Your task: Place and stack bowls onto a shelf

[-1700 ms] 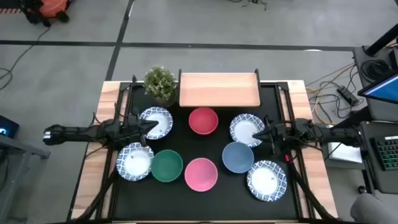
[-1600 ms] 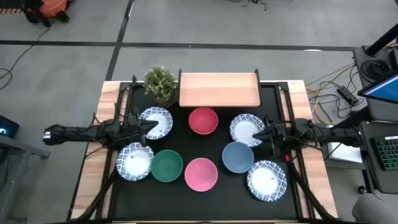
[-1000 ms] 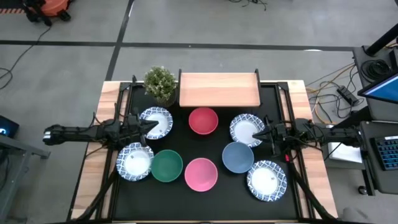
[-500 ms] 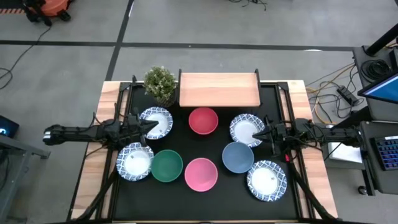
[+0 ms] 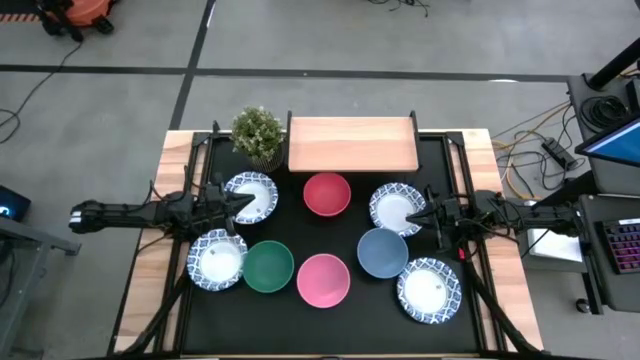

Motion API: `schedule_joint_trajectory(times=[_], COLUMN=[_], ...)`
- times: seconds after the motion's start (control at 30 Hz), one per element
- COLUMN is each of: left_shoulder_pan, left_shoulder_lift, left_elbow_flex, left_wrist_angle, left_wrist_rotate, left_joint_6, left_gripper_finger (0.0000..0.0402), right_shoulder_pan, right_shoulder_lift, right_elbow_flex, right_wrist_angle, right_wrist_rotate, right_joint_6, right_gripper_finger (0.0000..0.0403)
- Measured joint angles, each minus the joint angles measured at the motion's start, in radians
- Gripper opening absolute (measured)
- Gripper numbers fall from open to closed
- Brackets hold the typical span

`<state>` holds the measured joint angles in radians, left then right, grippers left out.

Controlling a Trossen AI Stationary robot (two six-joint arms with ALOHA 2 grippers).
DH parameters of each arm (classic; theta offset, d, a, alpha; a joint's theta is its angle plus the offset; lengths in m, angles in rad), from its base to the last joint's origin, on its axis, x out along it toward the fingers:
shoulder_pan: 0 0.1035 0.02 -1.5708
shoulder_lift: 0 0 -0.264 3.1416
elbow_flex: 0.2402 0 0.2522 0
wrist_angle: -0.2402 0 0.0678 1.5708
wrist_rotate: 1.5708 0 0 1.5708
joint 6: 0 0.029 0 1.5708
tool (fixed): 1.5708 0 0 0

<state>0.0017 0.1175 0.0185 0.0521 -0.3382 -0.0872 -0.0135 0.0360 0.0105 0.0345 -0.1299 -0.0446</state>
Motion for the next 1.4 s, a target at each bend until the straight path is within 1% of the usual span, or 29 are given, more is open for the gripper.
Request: schedule_joint_trajectory(times=[1.27, 1.3, 1.4], left_shoulder_pan=[0.000, 0.000, -0.001], left_shoulder_lift=[0.000, 0.000, 0.000], left_elbow_flex=[0.000, 0.000, 0.000], left_wrist_angle=[0.006, 0.020, 0.072], left_wrist_rotate=[0.000, 0.005, 0.030], left_joint_6=[-0.007, -0.056, -0.313], left_gripper_finger=[0.0000, 0.0000, 0.0000], right_shoulder_pan=[0.000, 0.000, 0.000], right_shoulder_lift=[0.000, 0.000, 0.000], right_elbow_flex=[0.000, 0.000, 0.000], right_wrist_angle=[0.000, 0.001, 0.035], right_wrist_rotate=[0.000, 0.000, 0.021], right_joint_6=[0.000, 0.000, -0.085], right_gripper_finger=[0.0009, 0.0009, 0.0009])
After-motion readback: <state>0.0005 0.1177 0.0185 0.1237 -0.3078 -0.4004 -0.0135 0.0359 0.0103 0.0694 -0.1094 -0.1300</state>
